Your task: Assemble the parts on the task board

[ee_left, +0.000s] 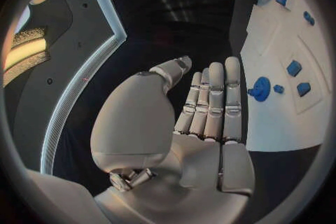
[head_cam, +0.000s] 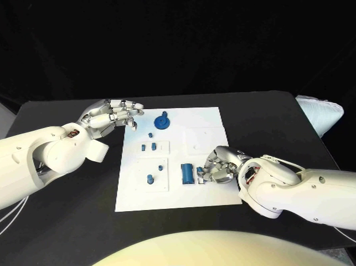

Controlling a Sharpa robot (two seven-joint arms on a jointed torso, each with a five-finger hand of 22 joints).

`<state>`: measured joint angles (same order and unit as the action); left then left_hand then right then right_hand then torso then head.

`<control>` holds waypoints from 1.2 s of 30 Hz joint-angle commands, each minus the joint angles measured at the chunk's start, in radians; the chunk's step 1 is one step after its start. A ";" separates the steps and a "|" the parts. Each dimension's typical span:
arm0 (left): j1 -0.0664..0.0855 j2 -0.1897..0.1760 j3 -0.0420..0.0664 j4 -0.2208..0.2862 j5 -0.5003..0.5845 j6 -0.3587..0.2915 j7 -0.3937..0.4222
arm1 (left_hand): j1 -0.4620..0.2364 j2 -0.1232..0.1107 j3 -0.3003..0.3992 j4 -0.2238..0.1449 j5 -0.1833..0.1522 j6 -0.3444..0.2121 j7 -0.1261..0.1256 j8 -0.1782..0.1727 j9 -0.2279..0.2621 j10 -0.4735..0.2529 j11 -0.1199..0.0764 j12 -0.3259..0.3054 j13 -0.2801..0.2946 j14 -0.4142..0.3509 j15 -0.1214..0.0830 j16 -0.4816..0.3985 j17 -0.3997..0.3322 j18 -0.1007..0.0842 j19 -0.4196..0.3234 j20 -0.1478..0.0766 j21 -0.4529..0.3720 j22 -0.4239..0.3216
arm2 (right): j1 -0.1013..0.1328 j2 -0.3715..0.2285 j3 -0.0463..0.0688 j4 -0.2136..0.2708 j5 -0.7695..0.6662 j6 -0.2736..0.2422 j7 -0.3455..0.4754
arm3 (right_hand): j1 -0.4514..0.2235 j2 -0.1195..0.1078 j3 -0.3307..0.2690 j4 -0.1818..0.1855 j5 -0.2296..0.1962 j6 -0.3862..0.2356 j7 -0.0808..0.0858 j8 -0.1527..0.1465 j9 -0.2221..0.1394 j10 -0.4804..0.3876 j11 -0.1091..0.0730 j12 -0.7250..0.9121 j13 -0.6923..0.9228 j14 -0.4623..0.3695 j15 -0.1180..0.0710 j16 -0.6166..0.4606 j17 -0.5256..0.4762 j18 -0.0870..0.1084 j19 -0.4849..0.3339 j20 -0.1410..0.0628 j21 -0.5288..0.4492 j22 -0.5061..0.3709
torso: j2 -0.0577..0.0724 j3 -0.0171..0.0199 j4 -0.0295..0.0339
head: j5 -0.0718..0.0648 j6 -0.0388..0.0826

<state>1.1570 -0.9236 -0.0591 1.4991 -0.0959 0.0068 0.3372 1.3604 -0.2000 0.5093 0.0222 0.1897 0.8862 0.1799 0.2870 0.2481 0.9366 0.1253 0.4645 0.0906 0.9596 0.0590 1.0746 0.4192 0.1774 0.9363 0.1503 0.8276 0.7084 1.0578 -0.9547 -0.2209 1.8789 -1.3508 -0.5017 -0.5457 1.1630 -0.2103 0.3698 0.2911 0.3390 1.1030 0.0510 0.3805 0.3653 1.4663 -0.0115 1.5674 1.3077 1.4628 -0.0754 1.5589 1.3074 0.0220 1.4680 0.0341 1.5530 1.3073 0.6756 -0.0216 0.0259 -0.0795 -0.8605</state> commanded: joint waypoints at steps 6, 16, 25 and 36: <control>0.000 0.001 0.001 0.002 0.001 0.020 0.002 | -0.002 0.009 -0.001 0.007 -0.006 0.006 -0.001 0.003 -0.001 0.002 -0.001 0.002 -0.002 -0.004 -0.003 0.006 -0.002 0.006 0.008 0.000 -0.007 -0.001 | -0.001 0.000 0.000 0.003 -0.013 0.034 -0.004 | -0.011 0.006 -0.006 -0.001 0.006 0.007 0.001 0.002 0.001 0.105 -0.010 0.003 0.263 0.102 -0.008 0.001 0.235 -0.020 0.101 -0.009 0.008 0.261 | 0.000 -0.0001 0.0002 | -0.001 -0.001; 0.000 0.004 0.001 -0.001 0.001 0.022 0.001 | -0.003 0.010 -0.001 0.008 -0.006 0.006 -0.001 0.003 -0.001 0.002 -0.001 0.002 -0.002 -0.004 -0.003 0.007 -0.002 0.006 0.008 0.001 -0.007 -0.002 | -0.001 0.001 0.000 0.005 -0.009 0.030 -0.002 | -0.030 0.011 -0.012 0.001 0.011 0.008 0.001 0.002 0.000 0.105 -0.011 0.003 0.263 0.102 -0.008 0.001 0.236 -0.020 0.101 -0.009 0.009 0.261 | 0.001 -0.0004 0.0006 | 0.000 0.000; 0.000 0.005 0.000 -0.003 0.001 0.023 0.000 | -0.004 0.010 -0.002 0.009 -0.006 0.006 -0.001 0.004 -0.002 0.002 -0.001 0.002 -0.002 -0.004 -0.003 0.007 -0.002 0.006 0.008 0.001 -0.008 -0.002 | -0.001 0.000 0.000 0.006 -0.007 0.024 0.000 | -0.128 0.023 -0.061 0.002 0.046 0.012 0.000 0.001 -0.003 0.105 -0.011 0.003 0.263 0.102 -0.008 0.002 0.237 -0.021 0.101 -0.010 0.010 0.261 | 0.000 -0.0001 -0.0001 | 0.000 -0.002; 0.000 0.006 0.000 -0.005 0.001 0.023 0.000 | -0.005 0.010 -0.002 0.010 -0.006 0.006 -0.001 0.004 -0.002 0.002 -0.001 0.002 -0.002 -0.004 -0.003 0.007 -0.002 0.006 0.008 0.001 -0.008 -0.002 | -0.001 -0.004 0.000 0.008 -0.006 0.025 0.005 | -0.164 0.032 -0.087 0.003 0.030 0.013 -0.001 0.002 -0.003 0.105 -0.012 0.003 0.263 0.103 -0.009 0.002 0.239 -0.021 0.102 -0.011 0.012 0.262 | 0.001 0.0006 0.0003 | 0.001 -0.004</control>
<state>1.1570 -0.9197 -0.0593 1.4930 -0.0961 0.0124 0.3322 1.3564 -0.1960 0.5064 0.0251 0.1897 0.8862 0.1800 0.2870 0.2472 0.9365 0.1252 0.4645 0.0898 0.9596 0.0590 1.0746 0.4185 0.1774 0.9363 0.1503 0.8236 0.7078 1.0577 -0.9582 -0.2208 1.8845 -1.3514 -0.4871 -0.5482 1.0119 -0.1777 0.2869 0.2938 0.3731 1.1099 0.0514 0.3789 0.3639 1.4664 -0.0185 1.5674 1.3074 1.4665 -0.0790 1.5589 1.3073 0.0148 1.4644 0.0306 1.5623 1.3078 0.6758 -0.0211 0.0261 -0.0784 -0.8642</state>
